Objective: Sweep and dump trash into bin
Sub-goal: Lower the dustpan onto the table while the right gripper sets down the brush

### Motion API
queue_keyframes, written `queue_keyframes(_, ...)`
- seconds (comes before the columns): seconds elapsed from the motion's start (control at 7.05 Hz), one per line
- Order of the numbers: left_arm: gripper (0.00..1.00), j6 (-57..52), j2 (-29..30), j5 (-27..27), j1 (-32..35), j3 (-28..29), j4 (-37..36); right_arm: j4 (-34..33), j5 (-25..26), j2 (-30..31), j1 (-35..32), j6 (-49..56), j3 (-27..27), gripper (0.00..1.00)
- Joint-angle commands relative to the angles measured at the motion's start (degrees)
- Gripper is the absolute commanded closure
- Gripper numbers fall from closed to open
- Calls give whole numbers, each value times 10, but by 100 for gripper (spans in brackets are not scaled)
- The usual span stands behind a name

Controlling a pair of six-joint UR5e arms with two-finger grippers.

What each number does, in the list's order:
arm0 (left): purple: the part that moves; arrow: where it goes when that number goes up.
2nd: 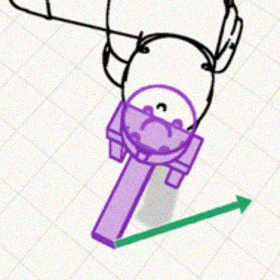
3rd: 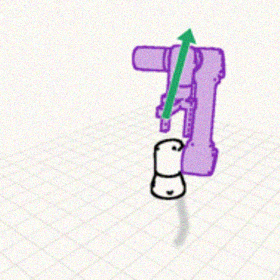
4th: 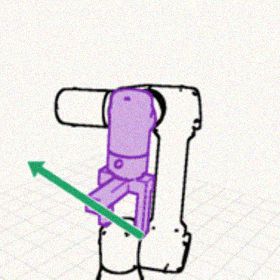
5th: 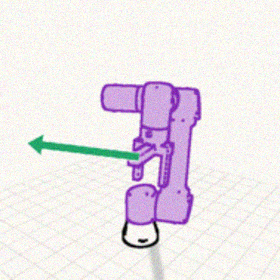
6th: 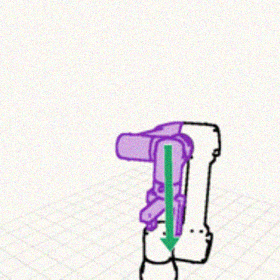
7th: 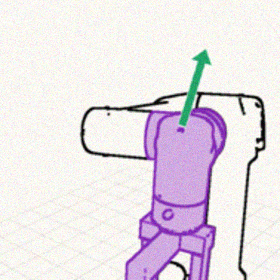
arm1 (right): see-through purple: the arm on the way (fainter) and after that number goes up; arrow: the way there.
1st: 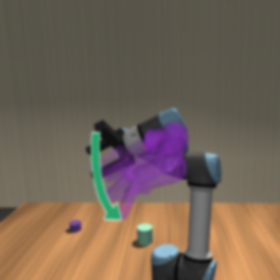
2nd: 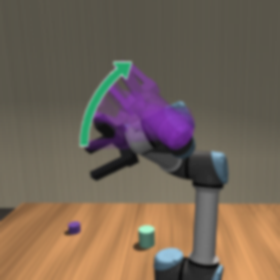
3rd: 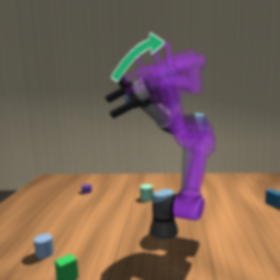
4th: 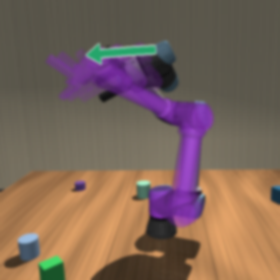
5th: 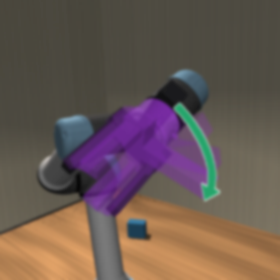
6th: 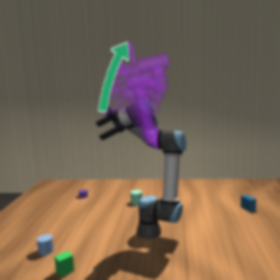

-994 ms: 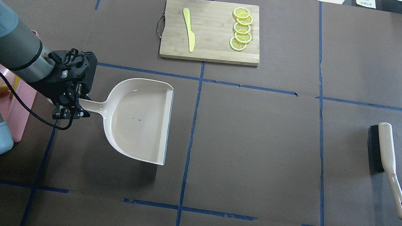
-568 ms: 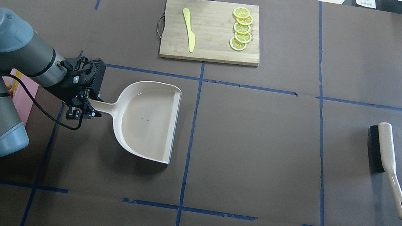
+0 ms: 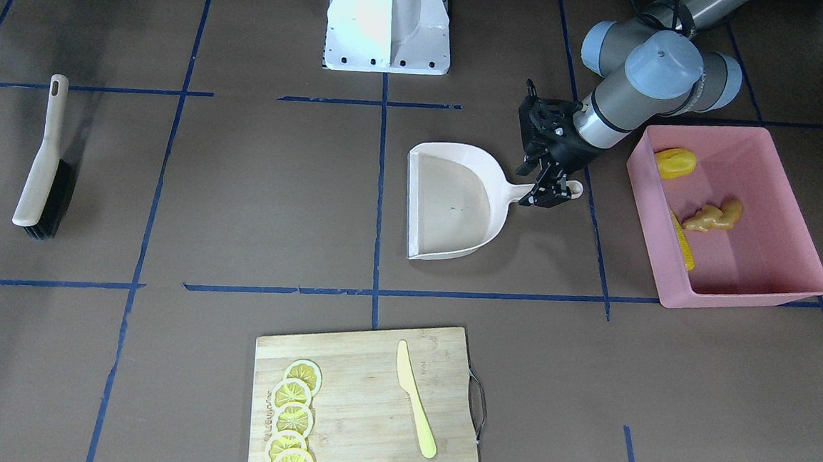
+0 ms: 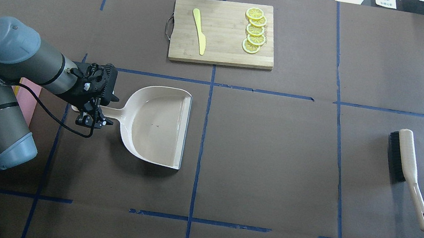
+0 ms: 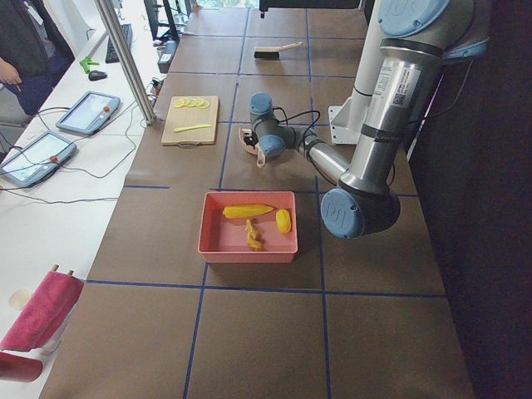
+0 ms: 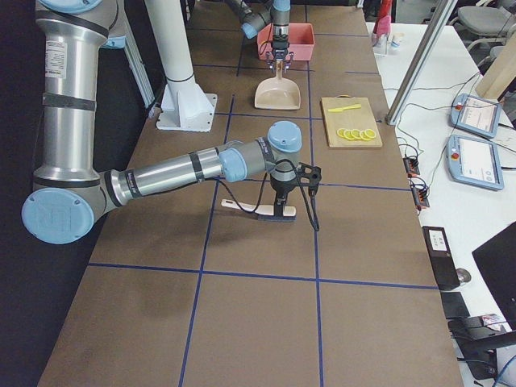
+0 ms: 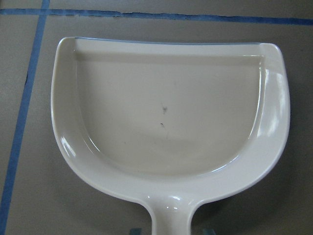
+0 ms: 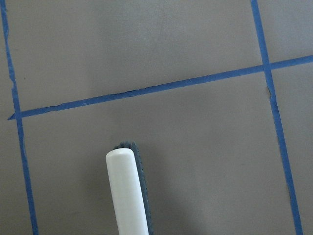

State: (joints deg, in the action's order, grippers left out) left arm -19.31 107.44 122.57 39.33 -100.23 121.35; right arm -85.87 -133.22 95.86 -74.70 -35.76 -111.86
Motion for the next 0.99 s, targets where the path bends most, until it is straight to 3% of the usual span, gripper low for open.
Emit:
queue_keyframes(0.0,0,1,2,-3,-4,0,6,0,1,0,0,0,1,0)
queue_keyframes(0.43,0,5,-6,5,14,-36,-4,1,-3,-4,-12,6,2,0)
queue_keyframes(0.71,0,6,-7,54,91,-106,-123,-11,-4,-3,-41,87,6,0)
queue_keyframes(0.85,0,10,-18,55,127,-153,-202,-20,-4,-3,-53,133,10,0)
